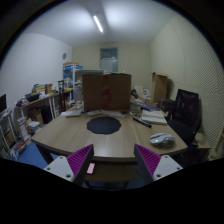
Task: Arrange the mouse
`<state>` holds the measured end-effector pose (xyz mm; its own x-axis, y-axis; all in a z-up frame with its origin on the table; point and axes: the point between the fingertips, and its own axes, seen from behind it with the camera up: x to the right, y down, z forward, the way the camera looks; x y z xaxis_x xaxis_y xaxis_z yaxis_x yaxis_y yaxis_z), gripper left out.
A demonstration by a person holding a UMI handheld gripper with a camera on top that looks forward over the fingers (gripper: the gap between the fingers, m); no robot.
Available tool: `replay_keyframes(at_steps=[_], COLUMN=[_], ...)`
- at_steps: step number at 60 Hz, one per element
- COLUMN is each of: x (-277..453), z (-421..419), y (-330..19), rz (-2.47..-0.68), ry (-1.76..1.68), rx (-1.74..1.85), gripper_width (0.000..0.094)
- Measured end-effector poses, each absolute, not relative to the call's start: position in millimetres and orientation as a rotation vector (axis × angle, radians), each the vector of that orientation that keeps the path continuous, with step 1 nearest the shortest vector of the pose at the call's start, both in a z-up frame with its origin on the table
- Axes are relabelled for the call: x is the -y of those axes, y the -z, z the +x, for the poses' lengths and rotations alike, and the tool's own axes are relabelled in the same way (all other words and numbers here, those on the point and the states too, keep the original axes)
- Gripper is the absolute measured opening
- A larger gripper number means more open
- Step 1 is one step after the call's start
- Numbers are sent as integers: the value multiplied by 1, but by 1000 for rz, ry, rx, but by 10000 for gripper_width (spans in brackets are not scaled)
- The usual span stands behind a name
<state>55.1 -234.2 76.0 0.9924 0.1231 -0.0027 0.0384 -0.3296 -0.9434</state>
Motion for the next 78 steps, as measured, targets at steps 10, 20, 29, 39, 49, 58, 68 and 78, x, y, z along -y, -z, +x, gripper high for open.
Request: replay_keyframes(at_steps=[10,20,29,39,49,58,68,78], x=[226,210,197,165,131,111,89,58], z=[104,165,223,271,305,315,313,319], y=[-70,-59,-43,-24,-11,1,4,6], rz=[-1912,-1920,-1918,-1943,-1956,-1969,-1969,-1977], ry=[-22,22,116,129,145,135,59,61], rx=[74,31,35,2,9,37,30,27], gripper_width=[837,841,845,847,849,852,851,848])
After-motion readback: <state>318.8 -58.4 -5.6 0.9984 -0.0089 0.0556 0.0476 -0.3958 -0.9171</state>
